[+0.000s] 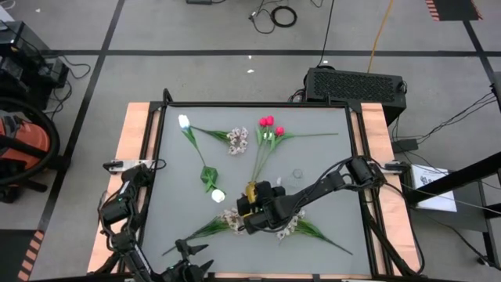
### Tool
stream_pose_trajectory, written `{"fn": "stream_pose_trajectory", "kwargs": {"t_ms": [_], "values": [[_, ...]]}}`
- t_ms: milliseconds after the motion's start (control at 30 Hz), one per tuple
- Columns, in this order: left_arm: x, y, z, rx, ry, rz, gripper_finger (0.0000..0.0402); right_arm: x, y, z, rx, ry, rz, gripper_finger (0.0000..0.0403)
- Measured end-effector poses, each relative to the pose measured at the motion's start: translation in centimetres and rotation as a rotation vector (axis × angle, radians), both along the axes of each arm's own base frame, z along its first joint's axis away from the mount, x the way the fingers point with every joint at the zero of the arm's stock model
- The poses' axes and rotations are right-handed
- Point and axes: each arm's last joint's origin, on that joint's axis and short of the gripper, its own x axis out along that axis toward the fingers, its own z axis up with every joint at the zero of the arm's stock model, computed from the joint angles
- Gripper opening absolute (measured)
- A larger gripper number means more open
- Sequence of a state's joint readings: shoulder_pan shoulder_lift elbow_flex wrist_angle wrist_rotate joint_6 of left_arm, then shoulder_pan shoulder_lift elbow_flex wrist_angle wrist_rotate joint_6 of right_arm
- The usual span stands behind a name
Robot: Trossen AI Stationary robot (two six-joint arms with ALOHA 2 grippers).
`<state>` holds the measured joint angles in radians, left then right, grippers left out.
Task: Sort flowers into vase by color
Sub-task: Adjust the yellow flower vase
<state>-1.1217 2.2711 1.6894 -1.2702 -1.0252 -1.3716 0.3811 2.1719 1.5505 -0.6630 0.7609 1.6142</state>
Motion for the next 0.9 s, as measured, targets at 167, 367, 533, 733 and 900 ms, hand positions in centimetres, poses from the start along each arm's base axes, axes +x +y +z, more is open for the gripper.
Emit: {"fn": "stream_pose_trajectory", "kwargs": {"t_ms": [167,367,533,733,900], "values": [[0.0,0.0,0.0,-0.004,-0.003,0.002,0.0285,0.3,-0.9,-0.8,-0.006,0.038,-0.012,0.0392],[0.0,0.0,0.0,0.002,0.0,0.001,0.0285,0.3,-1.7,-1.7,-0.004,0.101,-0.011,0.039],[0.0,0.0,0.0,0.004,0.001,0.001,0.0285,0.4,-1.9,-1.7,0.01,0.105,-0.012,0.0364],[0.0,0.0,0.1,0.002,0.0,0.001,0.0285,0.4,-1.8,-1.7,0.015,0.102,-0.014,0.0298],[0.0,0.0,0.1,-0.001,-0.002,0.004,0.0285,0.4,-1.8,-1.6,0.014,0.101,-0.014,0.0281]]}}
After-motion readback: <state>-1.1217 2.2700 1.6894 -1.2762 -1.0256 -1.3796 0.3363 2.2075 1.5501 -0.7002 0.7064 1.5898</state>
